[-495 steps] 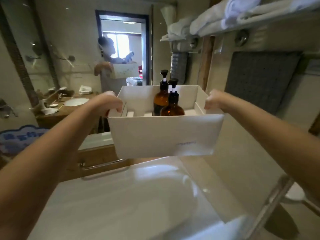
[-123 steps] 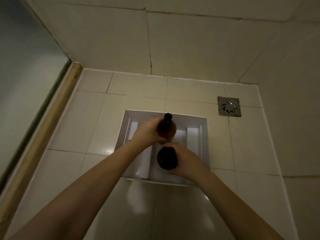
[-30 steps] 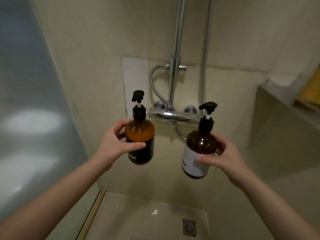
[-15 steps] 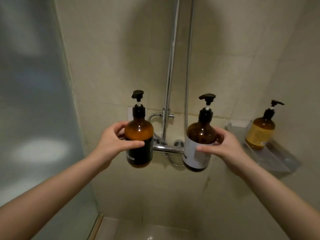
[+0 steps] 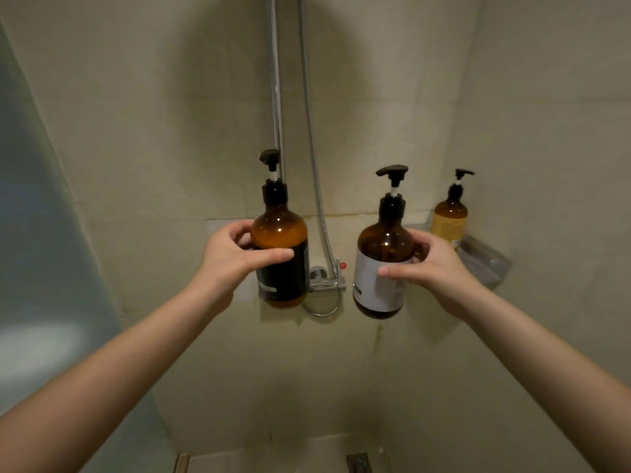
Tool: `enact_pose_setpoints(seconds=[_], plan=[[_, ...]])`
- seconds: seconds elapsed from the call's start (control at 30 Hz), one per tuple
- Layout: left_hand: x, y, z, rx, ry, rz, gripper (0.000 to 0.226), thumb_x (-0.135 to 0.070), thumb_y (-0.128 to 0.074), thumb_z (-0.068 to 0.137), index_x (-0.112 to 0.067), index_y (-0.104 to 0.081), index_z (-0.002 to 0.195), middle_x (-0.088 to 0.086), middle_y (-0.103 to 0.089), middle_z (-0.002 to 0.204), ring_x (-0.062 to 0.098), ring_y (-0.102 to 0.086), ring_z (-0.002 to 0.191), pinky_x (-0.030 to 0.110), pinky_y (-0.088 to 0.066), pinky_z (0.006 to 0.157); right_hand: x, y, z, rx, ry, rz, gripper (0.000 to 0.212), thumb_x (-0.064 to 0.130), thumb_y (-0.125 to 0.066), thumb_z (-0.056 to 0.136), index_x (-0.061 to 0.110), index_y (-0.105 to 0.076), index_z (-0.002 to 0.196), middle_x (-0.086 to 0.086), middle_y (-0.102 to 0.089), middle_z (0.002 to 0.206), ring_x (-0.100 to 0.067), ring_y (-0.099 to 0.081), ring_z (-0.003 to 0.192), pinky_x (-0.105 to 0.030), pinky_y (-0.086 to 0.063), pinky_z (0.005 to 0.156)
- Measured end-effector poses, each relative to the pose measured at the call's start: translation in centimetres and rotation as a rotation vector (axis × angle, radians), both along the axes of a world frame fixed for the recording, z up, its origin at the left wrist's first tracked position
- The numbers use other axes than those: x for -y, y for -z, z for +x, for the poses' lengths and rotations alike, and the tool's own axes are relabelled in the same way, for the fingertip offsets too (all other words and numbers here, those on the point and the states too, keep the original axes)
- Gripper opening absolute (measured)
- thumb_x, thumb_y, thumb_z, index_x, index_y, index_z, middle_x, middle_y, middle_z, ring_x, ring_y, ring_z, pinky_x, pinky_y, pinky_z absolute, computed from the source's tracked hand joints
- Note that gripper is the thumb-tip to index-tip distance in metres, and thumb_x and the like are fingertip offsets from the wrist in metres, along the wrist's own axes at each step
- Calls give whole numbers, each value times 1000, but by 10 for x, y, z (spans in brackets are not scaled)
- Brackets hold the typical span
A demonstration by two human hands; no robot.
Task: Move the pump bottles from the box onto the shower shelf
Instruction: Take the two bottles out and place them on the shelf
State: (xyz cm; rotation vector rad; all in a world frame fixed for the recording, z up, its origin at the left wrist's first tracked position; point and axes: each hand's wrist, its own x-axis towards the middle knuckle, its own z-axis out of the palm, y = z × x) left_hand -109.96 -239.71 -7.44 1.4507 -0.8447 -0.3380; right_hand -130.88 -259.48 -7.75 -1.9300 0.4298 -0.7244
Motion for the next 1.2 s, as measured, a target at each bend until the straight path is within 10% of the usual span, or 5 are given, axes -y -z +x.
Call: enact_pose_setpoints(seconds=[0.53,0.77,1.2], plan=[[200,-17,5,16,255,-21,78,-35,-87,44,-17,-57,115,-3,-63,115,18,-59,110,44,-48,96,134,-7,-51,65,361,6,60,39,-85,31,36,-65,87,20,-72,85,3,-67,84,-13,-52,61],[287,-28,9,-32,301,-43,67,-24,-86,53,-20,-58,113,-1,-62,114,23,-57,110,47,-46,97,178,-9,-71,58,485,-28,80,43,-85,32,26,-65,107,8,-70,104,-14,-64,101,-34,-54,82],[423,-7,44,-54,382,-62,76,-30,-90,44,-25,-63,115,-25,-60,91,-5,-54,84,14,-42,64,201,13,-74,113,714,-22,69,42,-86,30,32,-68,96,17,-74,94,-3,-69,87,-23,-54,71]])
